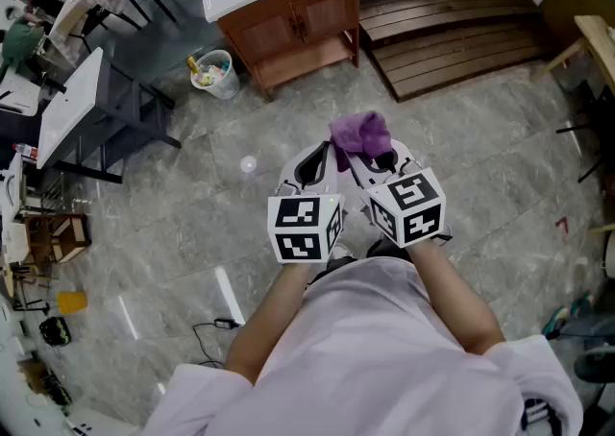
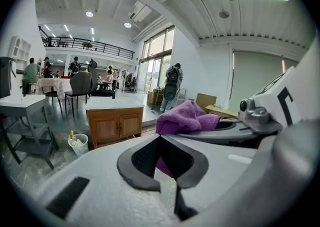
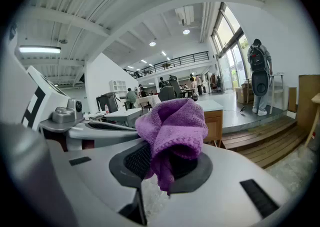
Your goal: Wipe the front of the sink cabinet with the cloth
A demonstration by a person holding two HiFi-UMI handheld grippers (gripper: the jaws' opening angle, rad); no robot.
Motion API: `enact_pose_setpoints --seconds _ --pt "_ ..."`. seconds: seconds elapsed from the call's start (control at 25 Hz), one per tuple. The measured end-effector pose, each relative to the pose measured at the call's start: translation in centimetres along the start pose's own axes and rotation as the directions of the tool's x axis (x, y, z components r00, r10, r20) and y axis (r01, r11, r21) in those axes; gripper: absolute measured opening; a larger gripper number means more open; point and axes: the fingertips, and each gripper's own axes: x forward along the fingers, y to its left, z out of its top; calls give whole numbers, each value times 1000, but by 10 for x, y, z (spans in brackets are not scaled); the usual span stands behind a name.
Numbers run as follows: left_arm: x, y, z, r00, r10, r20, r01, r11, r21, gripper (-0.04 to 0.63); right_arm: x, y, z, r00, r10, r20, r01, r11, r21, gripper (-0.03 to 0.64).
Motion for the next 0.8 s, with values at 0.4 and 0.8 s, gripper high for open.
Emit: enact_pose_setpoints --seconds 0.4,0.8 --pt "-4 18 -1 1000 5 6 -5 1000 -10 6 13 12 -2 1000 8 -10 -8 1000 2 72" --pt "8 52 -3 999 45 -9 -45 999 -23 5 50 13 6 998 57 -4 -57 998 4 72"
